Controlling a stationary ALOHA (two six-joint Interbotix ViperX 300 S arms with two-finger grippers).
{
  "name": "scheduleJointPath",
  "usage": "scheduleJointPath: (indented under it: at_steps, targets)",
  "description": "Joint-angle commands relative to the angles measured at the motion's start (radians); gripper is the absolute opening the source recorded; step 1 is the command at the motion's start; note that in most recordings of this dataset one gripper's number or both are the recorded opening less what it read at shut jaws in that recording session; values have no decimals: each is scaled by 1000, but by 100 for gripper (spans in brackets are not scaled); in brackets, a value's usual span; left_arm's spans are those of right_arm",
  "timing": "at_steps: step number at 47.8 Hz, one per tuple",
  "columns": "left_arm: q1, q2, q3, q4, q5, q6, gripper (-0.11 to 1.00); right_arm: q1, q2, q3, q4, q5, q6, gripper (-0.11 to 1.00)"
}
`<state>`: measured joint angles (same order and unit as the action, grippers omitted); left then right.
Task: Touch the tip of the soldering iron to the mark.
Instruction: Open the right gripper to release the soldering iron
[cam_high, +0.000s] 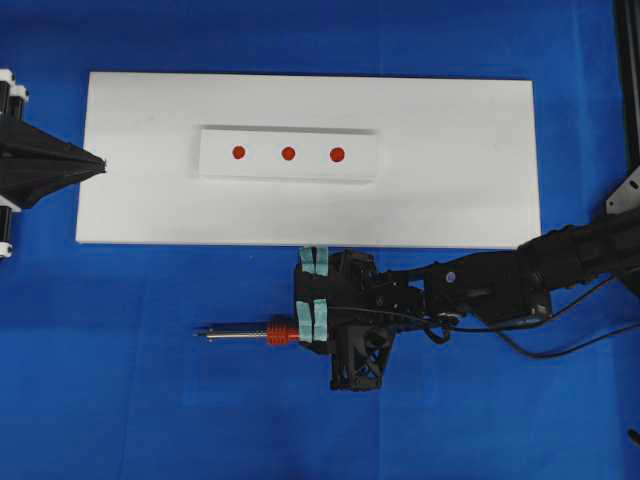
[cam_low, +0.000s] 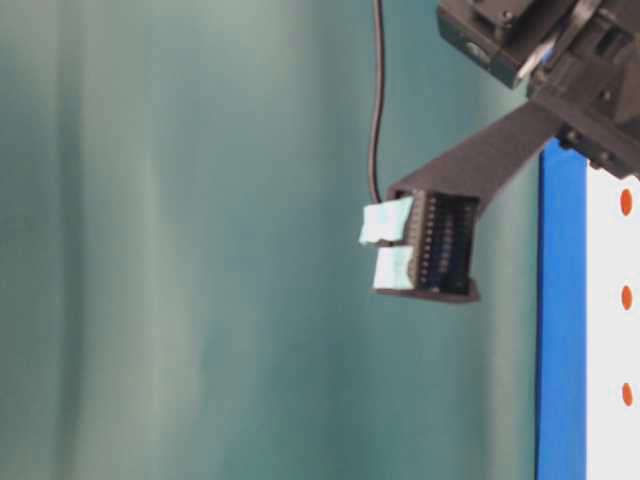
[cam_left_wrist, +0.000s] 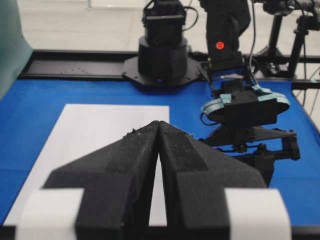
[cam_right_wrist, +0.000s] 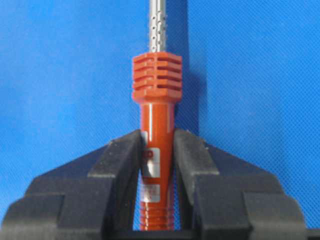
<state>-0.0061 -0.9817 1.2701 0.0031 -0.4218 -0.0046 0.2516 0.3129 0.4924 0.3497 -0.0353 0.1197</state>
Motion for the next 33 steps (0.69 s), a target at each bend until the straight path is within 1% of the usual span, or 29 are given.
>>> scheduleJointPath:
  at_steps: [1,18,20,21,25,28,29,33]
  targets:
    - [-2,5,-12,0,-6,2,2,3,-18,-14,2,-3,-2,6]
    - [-2,5,-12,0,-8,2,2,3,-18,-20,3,9,-2,7]
    - [-2,3,-14,0,-8,2,2,3,-20,-23,3,15,-2,9]
    - [-2,3,-14,0,-6,2,2,3,-20,-25,2,17,-2,12]
    - [-2,3,-12,0,-8,2,2,3,-21,-29,0,20,-5,33]
    - [-2,3,-14,0,-6,2,2,3,-26,-31,-5,20,-8,53]
    - [-2,3,-12,0,-8,2,2,3,-28,-31,-8,20,-8,61]
    - [-2,5,-14,0,-6,2,2,3,-38,-31,-14,20,-8,84]
